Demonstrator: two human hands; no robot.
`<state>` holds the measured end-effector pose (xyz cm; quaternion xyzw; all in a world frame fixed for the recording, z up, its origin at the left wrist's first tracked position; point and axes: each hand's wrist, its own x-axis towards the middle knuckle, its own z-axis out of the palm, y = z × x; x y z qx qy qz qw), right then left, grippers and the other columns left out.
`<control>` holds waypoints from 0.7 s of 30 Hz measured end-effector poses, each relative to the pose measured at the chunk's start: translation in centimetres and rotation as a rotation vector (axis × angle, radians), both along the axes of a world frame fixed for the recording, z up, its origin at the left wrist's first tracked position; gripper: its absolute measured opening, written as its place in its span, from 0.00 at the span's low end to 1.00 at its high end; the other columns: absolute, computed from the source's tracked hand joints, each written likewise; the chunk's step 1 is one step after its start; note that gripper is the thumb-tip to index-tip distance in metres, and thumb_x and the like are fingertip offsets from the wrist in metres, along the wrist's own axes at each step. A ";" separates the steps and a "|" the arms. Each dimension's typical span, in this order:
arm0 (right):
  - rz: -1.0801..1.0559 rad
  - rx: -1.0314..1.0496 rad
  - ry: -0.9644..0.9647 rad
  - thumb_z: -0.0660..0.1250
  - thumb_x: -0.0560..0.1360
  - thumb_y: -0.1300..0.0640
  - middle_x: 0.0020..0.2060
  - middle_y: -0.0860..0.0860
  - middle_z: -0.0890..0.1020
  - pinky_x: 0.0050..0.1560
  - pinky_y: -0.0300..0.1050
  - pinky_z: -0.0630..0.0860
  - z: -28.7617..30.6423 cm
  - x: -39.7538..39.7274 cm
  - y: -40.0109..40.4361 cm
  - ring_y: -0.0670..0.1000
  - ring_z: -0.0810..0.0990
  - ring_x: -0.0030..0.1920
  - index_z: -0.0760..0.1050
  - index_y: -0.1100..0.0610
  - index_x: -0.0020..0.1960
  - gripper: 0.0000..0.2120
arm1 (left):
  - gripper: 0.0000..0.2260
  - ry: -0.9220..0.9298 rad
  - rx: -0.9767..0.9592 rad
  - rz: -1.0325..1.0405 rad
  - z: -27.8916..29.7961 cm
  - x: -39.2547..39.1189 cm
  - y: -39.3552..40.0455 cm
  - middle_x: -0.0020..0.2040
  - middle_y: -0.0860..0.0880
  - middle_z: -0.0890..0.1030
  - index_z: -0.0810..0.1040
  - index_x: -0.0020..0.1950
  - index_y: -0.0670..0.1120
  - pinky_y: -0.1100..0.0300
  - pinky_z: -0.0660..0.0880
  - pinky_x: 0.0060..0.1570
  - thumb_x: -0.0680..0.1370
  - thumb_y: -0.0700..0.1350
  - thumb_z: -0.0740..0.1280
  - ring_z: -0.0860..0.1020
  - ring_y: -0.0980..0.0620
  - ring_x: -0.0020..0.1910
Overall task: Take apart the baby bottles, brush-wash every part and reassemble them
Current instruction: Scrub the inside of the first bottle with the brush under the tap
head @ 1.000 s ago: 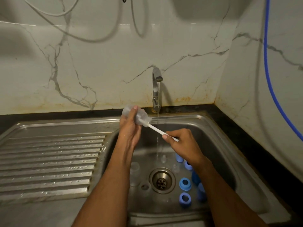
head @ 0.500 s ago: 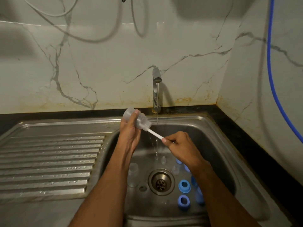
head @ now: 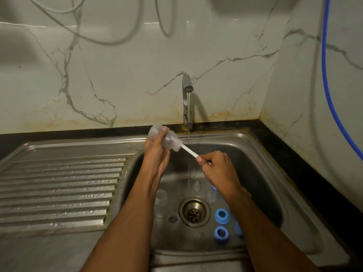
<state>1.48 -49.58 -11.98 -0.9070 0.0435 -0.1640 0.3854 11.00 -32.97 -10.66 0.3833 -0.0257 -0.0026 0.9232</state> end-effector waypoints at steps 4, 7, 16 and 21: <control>0.108 0.057 0.096 0.67 0.81 0.49 0.28 0.46 0.78 0.34 0.48 0.74 0.0 0.1 -0.6 0.46 0.75 0.30 0.84 0.50 0.46 0.10 | 0.06 0.025 -0.005 0.021 0.1 -0.4 0.1 0.45 0.44 0.80 0.76 0.55 0.41 0.48 0.81 0.53 0.79 0.37 0.69 0.80 0.49 0.46; 0.229 0.107 0.074 0.68 0.81 0.51 0.23 0.43 0.75 0.35 0.47 0.73 -0.1 -0.1 -1.0 0.43 0.72 0.27 0.81 0.44 0.37 0.13 | 0.02 0.027 -0.022 0.040 0.2 -0.6 0.8 0.43 0.44 0.80 0.77 0.52 0.40 0.51 0.82 0.50 0.80 0.37 0.67 0.80 0.49 0.44; 0.041 0.007 0.032 0.67 0.81 0.49 0.30 0.45 0.79 0.34 0.41 0.71 -0.4 -0.1 -0.6 0.45 0.76 0.33 0.85 0.50 0.52 0.10 | 0.15 0.031 0.036 0.049 -0.1 -1.2 0.1 0.51 0.41 0.79 0.77 0.56 0.41 0.46 0.81 0.52 0.72 0.40 0.75 0.80 0.45 0.49; 0.209 0.091 0.084 0.69 0.80 0.51 0.24 0.43 0.76 0.35 0.45 0.73 -0.4 0.0 -1.4 0.43 0.73 0.28 0.82 0.46 0.39 0.11 | 0.02 0.028 0.000 0.082 0.4 -1.5 0.8 0.42 0.44 0.80 0.77 0.52 0.41 0.54 0.82 0.41 0.80 0.37 0.67 0.80 0.50 0.42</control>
